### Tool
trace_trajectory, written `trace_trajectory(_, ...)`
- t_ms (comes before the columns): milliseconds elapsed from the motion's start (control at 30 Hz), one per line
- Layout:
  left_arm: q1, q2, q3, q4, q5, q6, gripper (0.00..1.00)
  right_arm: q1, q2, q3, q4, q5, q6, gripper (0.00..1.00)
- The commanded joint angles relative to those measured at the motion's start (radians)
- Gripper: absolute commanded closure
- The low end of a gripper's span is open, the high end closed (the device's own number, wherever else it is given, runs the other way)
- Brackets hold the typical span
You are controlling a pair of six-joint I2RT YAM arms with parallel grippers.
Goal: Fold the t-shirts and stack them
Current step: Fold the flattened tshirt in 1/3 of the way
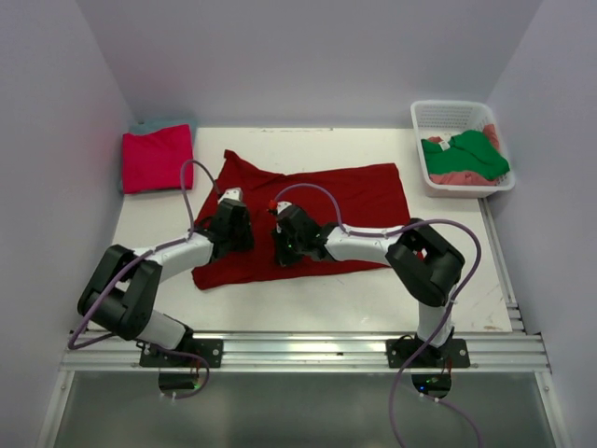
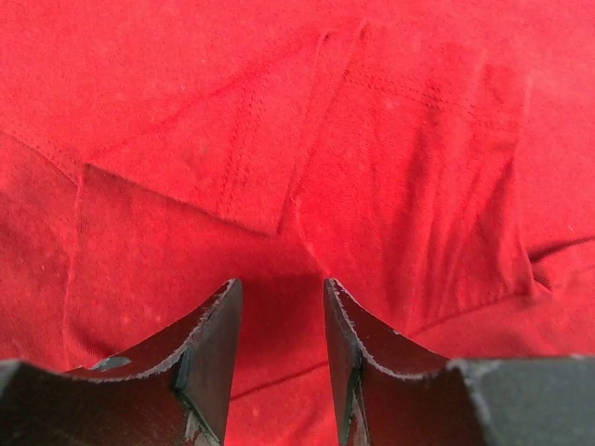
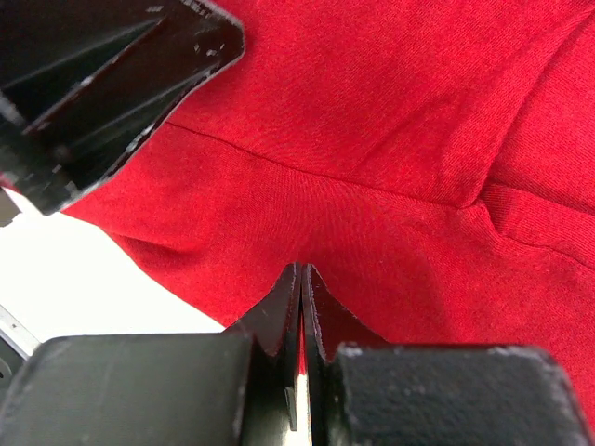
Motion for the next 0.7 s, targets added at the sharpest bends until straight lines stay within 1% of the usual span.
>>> trace_trajectory(0, 0.008, 0.024, 0.054, 0.045, -0.053, 0.039, 0.57, 0.000, -0.039, -0.006, 0.025, 0.016, 0.010, 1.00)
trace_trajectory(200, 0.008, 0.041, 0.093, 0.022, -0.081, 0.045, 0.60, 0.000, -0.036, -0.040, 0.022, 0.022, 0.017, 1.00)
trace_trajectory(367, 0.010, 0.023, 0.116, 0.011, -0.093, 0.048, 0.61, 0.000, -0.041, -0.086, 0.035, 0.022, 0.026, 1.00)
trace_trajectory(433, 0.010, 0.041, 0.133, 0.005, -0.111, 0.052, 0.62, -0.002, -0.039, -0.094, 0.041, 0.022, 0.032, 1.00)
trace_trajectory(467, 0.010, 0.052, 0.139, -0.007, -0.116, 0.057, 0.64, 0.000, -0.038, -0.098, 0.041, 0.019, 0.033, 1.00)
trace_trajectory(667, 0.013, 0.136, 0.159, -0.001, -0.125, 0.069, 0.72, 0.000, -0.039, -0.111, 0.041, 0.016, 0.035, 1.00)
